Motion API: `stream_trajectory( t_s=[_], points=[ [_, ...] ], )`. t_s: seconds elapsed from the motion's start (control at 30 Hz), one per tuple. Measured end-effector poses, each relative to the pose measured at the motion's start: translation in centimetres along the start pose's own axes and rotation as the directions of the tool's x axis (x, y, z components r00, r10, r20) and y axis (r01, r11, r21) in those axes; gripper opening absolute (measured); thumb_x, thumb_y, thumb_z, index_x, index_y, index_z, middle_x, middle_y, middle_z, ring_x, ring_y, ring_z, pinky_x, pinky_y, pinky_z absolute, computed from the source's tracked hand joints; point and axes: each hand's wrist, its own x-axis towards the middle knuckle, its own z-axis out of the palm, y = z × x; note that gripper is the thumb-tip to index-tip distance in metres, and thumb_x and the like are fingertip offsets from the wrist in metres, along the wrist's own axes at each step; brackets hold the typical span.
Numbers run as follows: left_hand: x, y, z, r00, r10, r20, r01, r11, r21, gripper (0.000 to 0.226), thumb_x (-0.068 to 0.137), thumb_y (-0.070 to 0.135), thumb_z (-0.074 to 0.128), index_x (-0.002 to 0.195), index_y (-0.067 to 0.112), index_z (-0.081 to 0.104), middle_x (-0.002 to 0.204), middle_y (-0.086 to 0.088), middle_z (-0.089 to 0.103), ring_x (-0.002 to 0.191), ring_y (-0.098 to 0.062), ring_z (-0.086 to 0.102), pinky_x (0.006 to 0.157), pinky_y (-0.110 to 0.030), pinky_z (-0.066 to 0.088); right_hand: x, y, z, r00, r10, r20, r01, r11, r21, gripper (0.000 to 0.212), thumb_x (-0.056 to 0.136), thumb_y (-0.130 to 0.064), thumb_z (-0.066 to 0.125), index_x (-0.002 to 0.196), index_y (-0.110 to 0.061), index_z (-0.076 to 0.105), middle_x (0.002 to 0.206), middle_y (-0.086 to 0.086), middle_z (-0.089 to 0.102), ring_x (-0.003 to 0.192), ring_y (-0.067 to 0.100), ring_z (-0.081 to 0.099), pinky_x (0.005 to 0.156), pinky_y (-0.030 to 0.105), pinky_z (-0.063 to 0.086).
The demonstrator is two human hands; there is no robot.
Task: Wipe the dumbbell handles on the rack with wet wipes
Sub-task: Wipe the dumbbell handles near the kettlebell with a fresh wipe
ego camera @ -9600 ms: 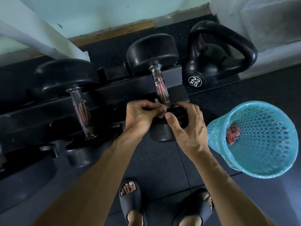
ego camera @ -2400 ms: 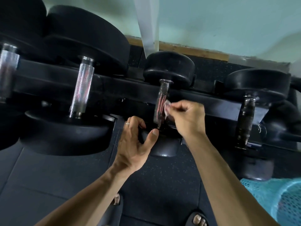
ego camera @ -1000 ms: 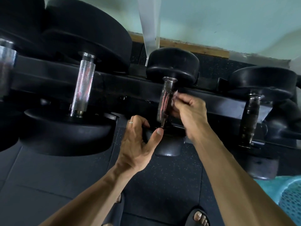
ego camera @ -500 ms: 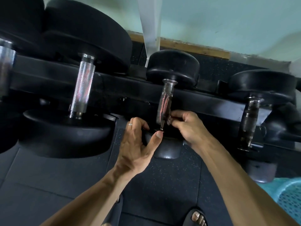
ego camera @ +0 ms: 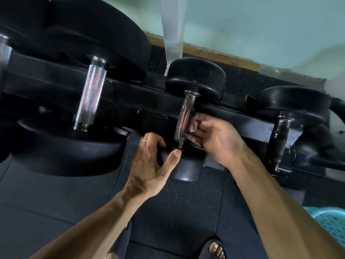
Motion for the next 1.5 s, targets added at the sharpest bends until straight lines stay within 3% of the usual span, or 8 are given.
stream_trajectory(
  t_s=[0.1, 0.23, 0.47, 0.63, 1.03, 1.17, 1.33, 1.5],
  points=[
    [0.0, 0.1, 0.0, 1.0, -0.006, -0.005, 0.006, 1.0, -0.004, 0.064, 0.08, 0.085, 0.035, 0.089, 0.022, 0.045, 0.088, 0.012, 0.048, 0.088, -0.001, 0.047, 0.075, -0.005, 0.033, 1.4, -1.1, 0.8, 1.0, 0.0, 0.002, 0.0, 0.968, 0.25, 0.049, 0.088, -0.026, 0.036, 0.12, 0.003, 0.059, 0.106, 0.019, 0.059, 0.091, 0.025, 0.053, 0.092, 0.038, 0.045],
    [0.0, 0.1, 0.1, 1.0, -0.019, 0.003, 0.019, 1.0, 0.005, 0.049, 0.081, 0.072, 0.046, 0.089, 0.024, 0.045, 0.088, 0.013, 0.048, 0.088, -0.001, 0.047, 0.074, -0.005, 0.033, 0.1, 0.9, -0.2, 0.992, 0.121, -0.019, -0.12, 0.992, 0.049, 0.07, 0.092, -0.038, 0.025, 0.131, 0.014, 0.052, 0.112, 0.025, 0.056, 0.098, 0.035, 0.055, 0.099, 0.044, 0.047],
    [-0.1, 0.0, 0.2, 1.0, -0.021, -0.007, 0.021, 0.999, 0.028, 0.049, 0.081, 0.069, 0.047, 0.089, 0.021, 0.046, 0.088, 0.008, 0.05, 0.087, -0.003, 0.047, 0.074, -0.008, 0.034, 2.6, -0.8, 1.2, 0.999, -0.026, -0.046, 0.042, 0.922, 0.385, 0.055, 0.091, -0.037, 0.027, 0.103, 0.003, 0.062, 0.09, 0.018, 0.065, 0.085, 0.029, 0.06, 0.092, 0.04, 0.046],
    [-0.1, 0.2, 0.2, 1.0, -0.031, 0.004, 0.031, 0.998, 0.049, 0.054, 0.08, 0.076, 0.043, 0.09, 0.023, 0.045, 0.089, 0.007, 0.051, 0.088, -0.002, 0.046, 0.074, -0.007, 0.033, 1.4, 1.0, 0.7, 0.991, 0.136, -0.008, -0.137, 0.986, -0.101, 0.07, 0.098, -0.036, 0.016, 0.119, 0.016, 0.06, 0.116, 0.03, 0.067, 0.108, 0.045, 0.061, 0.095, 0.043, 0.049],
    [-0.2, 0.1, 0.3, 1.0, -0.014, 0.001, 0.014, 0.997, 0.074, 0.046, 0.082, 0.07, 0.045, 0.09, 0.024, 0.044, 0.088, 0.009, 0.049, 0.09, -0.001, 0.045, 0.075, -0.009, 0.033, 1.3, 0.0, 0.1, 0.981, 0.186, 0.045, -0.174, 0.964, -0.203, 0.101, 0.096, -0.071, 0.009, 0.081, 0.002, 0.077, 0.078, 0.019, 0.059, 0.072, 0.028, 0.058, 0.081, 0.033, 0.042],
    [-0.2, 0.0, 0.4, 1.0, -0.022, -0.01, 0.023, 0.997, 0.068, 0.044, 0.082, 0.067, 0.047, 0.09, 0.024, 0.044, 0.089, 0.007, 0.049, 0.086, -0.009, 0.044, 0.076, -0.012, 0.034, 2.5, 0.2, 1.3, 0.997, 0.02, -0.077, 0.004, 0.951, 0.309, 0.075, 0.101, -0.049, 0.021, 0.106, 0.006, 0.072, 0.116, 0.029, 0.067, 0.117, 0.038, 0.062, 0.109, 0.043, 0.041],
    [-0.2, 0.1, 0.4, 0.999, -0.032, -0.003, 0.032, 0.997, 0.063, 0.044, 0.081, 0.067, 0.047, 0.09, 0.024, 0.045, 0.089, 0.008, 0.049, 0.087, -0.011, 0.047, 0.076, -0.019, 0.037, 1.7, 1.2, 0.7, 0.995, 0.074, -0.064, -0.064, 0.989, 0.136, 0.071, 0.1, -0.04, 0.02, 0.105, 0.007, 0.071, 0.114, 0.028, 0.068, 0.105, 0.039, 0.064, 0.101, 0.046, 0.045],
    [-0.2, 0.1, 0.5, 0.999, -0.033, -0.014, 0.034, 0.997, 0.067, 0.044, 0.081, 0.067, 0.046, 0.09, 0.024, 0.044, 0.089, 0.007, 0.05, 0.087, -0.012, 0.047, 0.075, -0.023, 0.038, 2.7, -0.6, 1.5, 0.996, -0.052, -0.067, 0.077, 0.874, 0.48, 0.032, 0.084, -0.027, 0.035, 0.082, -0.006, 0.06, 0.083, 0.013, 0.066, 0.079, 0.026, 0.065, 0.094, 0.039, 0.046]
  ],
)
